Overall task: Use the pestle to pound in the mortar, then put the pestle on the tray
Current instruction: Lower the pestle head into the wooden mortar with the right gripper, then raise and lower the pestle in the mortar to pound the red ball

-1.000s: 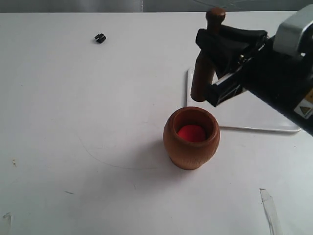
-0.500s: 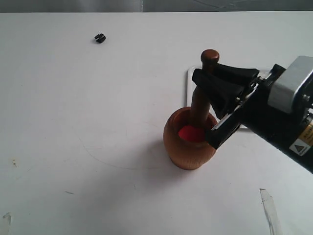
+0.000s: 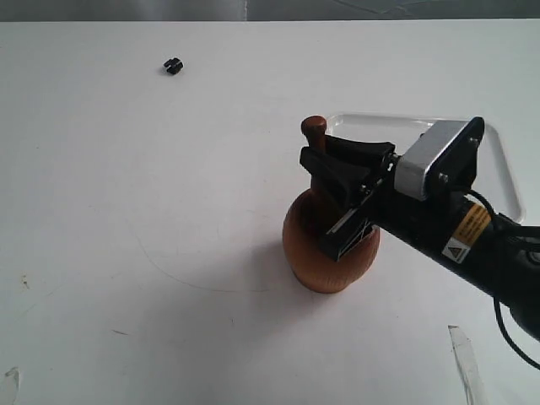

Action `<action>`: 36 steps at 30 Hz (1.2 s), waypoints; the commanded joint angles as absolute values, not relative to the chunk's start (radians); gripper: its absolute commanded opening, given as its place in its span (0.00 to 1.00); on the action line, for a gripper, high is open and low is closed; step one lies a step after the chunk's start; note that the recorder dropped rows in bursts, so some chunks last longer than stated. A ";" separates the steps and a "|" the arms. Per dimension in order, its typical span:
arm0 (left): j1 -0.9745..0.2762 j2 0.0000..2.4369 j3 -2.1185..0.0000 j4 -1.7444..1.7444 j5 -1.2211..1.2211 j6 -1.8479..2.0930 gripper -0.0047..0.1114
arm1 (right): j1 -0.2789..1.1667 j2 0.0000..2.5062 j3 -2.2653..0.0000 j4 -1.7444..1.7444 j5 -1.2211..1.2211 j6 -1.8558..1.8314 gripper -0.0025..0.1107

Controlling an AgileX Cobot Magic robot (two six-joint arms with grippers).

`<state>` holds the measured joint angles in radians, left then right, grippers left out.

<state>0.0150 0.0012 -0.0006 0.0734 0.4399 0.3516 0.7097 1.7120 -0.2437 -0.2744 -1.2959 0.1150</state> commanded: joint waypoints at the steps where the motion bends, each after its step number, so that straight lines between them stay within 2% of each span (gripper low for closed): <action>1: 0.007 0.000 0.000 0.066 0.437 0.343 0.04 | 0.708 1.624 -0.223 -0.272 -1.221 0.059 0.02; 10: 0.007 0.000 0.000 0.066 0.437 0.343 0.04 | 0.708 1.318 -0.223 -0.303 -1.221 0.108 0.02; 22: 0.007 0.000 0.000 0.066 0.437 0.343 0.04 | 0.708 1.679 -0.223 -0.291 -1.221 0.063 0.02; 32: 0.007 0.000 0.000 0.066 0.437 0.343 0.04 | 0.708 1.353 -0.265 -0.282 -1.221 0.032 0.02; 36: 0.007 0.000 0.000 0.066 0.437 0.343 0.04 | 0.708 1.365 -0.265 -0.338 -1.221 0.082 0.02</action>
<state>0.0150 0.0012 -0.0006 0.0734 0.4399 0.3516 0.7097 1.3571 -0.2641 -0.2927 -1.2171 0.0550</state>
